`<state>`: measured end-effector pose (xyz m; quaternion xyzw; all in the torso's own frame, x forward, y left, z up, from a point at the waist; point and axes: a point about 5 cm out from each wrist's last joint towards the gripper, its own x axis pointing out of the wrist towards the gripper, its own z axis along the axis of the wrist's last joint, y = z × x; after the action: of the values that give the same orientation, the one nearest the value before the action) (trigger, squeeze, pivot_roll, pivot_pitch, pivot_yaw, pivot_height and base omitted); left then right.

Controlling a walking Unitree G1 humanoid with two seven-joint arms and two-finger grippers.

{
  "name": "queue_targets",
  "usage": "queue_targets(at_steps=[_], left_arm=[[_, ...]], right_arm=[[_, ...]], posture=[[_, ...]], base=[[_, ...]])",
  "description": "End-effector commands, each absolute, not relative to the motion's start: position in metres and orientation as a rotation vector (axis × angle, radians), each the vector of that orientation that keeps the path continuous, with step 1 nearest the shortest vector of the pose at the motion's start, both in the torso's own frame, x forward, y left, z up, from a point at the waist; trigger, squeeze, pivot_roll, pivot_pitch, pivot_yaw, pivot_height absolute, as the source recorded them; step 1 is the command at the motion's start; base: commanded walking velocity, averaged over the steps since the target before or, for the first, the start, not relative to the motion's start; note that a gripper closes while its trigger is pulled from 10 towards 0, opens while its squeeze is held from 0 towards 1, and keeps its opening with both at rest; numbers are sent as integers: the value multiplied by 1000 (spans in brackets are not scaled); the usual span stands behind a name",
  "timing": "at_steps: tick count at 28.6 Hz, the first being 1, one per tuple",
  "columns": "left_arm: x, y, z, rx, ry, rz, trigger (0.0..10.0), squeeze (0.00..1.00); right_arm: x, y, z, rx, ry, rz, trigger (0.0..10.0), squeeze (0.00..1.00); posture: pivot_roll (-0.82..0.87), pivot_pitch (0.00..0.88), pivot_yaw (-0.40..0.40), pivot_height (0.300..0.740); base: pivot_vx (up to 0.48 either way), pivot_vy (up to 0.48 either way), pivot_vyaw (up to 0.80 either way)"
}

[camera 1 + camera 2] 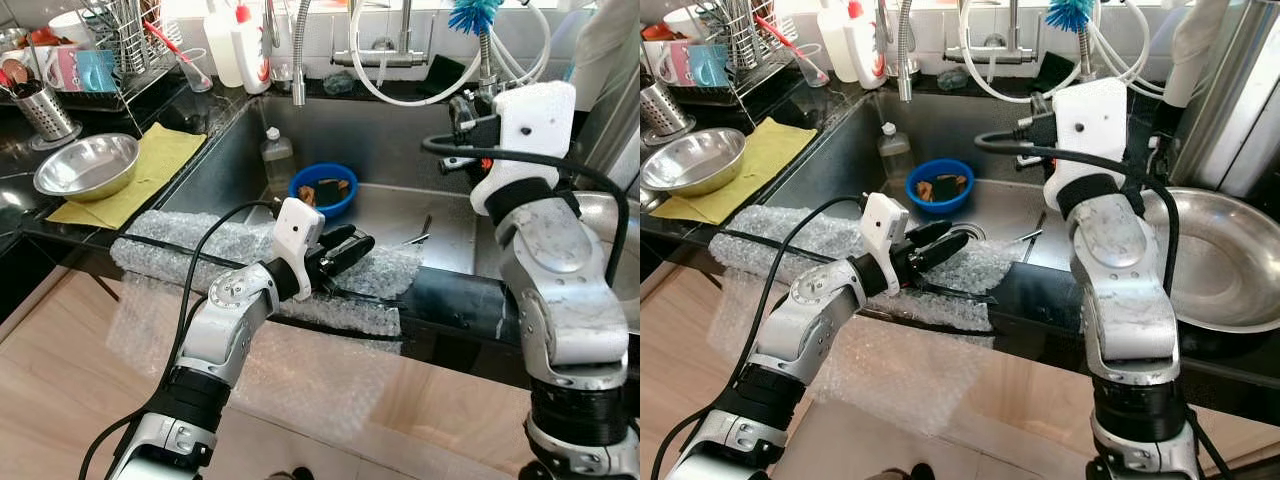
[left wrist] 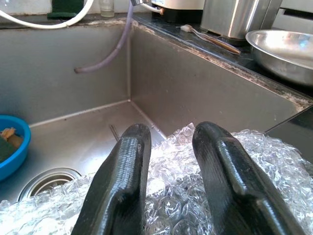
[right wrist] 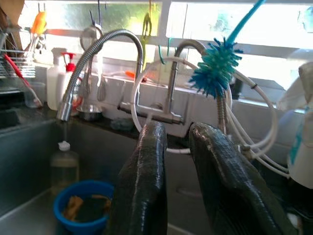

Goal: Kitchen organization

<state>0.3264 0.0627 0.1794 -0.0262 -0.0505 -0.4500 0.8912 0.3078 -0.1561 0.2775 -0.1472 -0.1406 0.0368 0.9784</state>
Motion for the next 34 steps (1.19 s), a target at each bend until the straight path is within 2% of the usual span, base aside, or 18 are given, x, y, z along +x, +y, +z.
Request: queue_targets(at_steps=[1, 13, 14, 15, 18, 19, 20, 22, 23, 25, 26, 27, 28, 32, 33, 34], left_arm=[[327, 64, 166, -31, -40, -925, 10000, 0], [330, 67, 165, -34, -42, -913, 10000, 0], [331, 67, 166, -34, -42, -915, 10000, 0], [332, 67, 166, -33, -41, -917, 10000, 0], [332, 67, 165, -32, -40, -919, 10000, 0], [332, 67, 165, -32, -39, -919, 10000, 0], [332, 67, 165, -32, -38, -920, 10000, 0], [332, 67, 165, -32, -38, -920, 10000, 0], [333, 67, 165, -30, -35, -923, 10000, 0], [333, 67, 164, -30, -34, -924, 10000, 0], [333, 67, 164, -30, -33, -925, 10000, 0], [333, 66, 164, -30, -33, -926, 10000, 0], [333, 66, 164, -29, -33, -926, 10000, 0], [333, 67, 164, -29, -32, -927, 10000, 0], [333, 67, 164, -28, -32, -927, 10000, 0], [333, 67, 164, -28, -32, -927, 10000, 0]], right_arm=[[308, -148, 275, -303, -271, 106, 10000, 0], [295, -156, 294, -387, -261, 106, 10000, 4], [293, -158, 294, -391, -250, 102, 10000, 310], [289, -163, 292, -398, -222, 87, 10000, 1000], [286, -166, 288, -393, -171, 63, 10000, 1000], [284, -167, 287, -388, -149, 59, 10000, 973], [280, -166, 284, -389, -121, 64, 10000, 824], [279, -166, 284, -392, -112, 68, 10000, 824], [275, -174, 272, -411, -43, 22, 10000, 0], [273, -178, 266, -414, -3, -4, 10000, 0], [272, -177, 262, -389, 23, 1, 10000, 169], [271, -176, 259, -379, 38, 1, 10000, 863], [270, -175, 255, -371, 63, -1, 10000, 1000], [269, -175, 253, -370, 84, -8, 10000, 1000], [269, -175, 253, -370, 85, -8, 10000, 631], [269, -175, 253, -370, 85, -8, 10000, 631]], posture=[[-119, 67, 112, 740], [-157, 79, 118, 740], [-160, 83, 120, 740], [-165, 85, 123, 740], [-167, 89, 125, 740], [-168, 91, 126, 740], [-168, 92, 128, 740], [-168, 92, 128, 740], [-172, 99, 131, 740], [-172, 100, 134, 740], [-172, 101, 133, 740], [-170, 100, 133, 740], [-167, 100, 134, 740], [-167, 99, 134, 740], [-166, 98, 135, 740], [-166, 98, 135, 740]], base=[[0, 0, 0], [0, 0, 0], [0, 0, 0], [0, 0, 0], [0, 0, 0], [0, 0, 0], [0, 0, 0], [0, 0, 0], [0, 0, 0], [0, 0, 0], [0, 0, 0], [0, 0, 0], [0, 0, 0], [0, 0, 0], [0, 0, 0], [0, 0, 0]])
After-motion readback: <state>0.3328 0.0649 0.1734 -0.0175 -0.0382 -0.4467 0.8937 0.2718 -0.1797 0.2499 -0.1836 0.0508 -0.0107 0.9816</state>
